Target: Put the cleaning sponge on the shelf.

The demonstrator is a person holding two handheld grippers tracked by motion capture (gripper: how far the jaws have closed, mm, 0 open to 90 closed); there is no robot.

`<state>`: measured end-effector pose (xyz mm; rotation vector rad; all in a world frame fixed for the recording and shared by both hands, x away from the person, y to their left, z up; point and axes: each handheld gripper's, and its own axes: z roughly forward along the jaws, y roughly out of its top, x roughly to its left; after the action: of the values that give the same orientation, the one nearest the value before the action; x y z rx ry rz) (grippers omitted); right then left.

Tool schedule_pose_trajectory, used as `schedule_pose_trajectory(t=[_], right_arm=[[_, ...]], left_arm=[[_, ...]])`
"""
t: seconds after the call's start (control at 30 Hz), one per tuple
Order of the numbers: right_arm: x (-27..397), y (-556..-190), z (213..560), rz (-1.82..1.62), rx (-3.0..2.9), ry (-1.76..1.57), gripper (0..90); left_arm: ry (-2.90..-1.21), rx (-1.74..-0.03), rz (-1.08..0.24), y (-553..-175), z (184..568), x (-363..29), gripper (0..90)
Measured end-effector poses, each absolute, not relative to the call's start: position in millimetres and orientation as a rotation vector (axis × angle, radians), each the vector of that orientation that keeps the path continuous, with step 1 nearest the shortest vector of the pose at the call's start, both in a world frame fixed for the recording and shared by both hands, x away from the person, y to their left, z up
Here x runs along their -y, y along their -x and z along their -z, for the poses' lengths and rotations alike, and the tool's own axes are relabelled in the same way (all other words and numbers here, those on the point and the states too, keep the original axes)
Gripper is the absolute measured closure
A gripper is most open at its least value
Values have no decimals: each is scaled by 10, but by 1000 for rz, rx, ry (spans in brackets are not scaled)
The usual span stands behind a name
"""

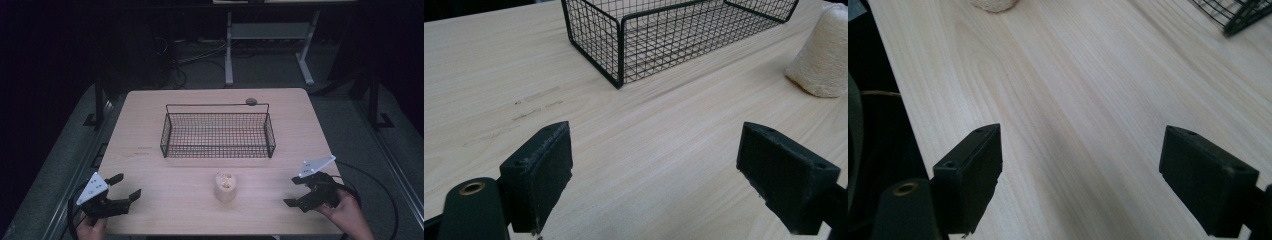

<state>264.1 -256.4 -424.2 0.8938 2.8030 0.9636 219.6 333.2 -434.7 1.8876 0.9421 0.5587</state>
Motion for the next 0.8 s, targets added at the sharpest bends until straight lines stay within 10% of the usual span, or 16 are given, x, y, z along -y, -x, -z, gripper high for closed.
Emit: schedule_pose_trajectory(t=[0.8], right_arm=[[2191,-2710,4047,-935,-2891,-756,167]], left_arm=[[-1878,-950,-562,-2176,4346,-3369,139]])
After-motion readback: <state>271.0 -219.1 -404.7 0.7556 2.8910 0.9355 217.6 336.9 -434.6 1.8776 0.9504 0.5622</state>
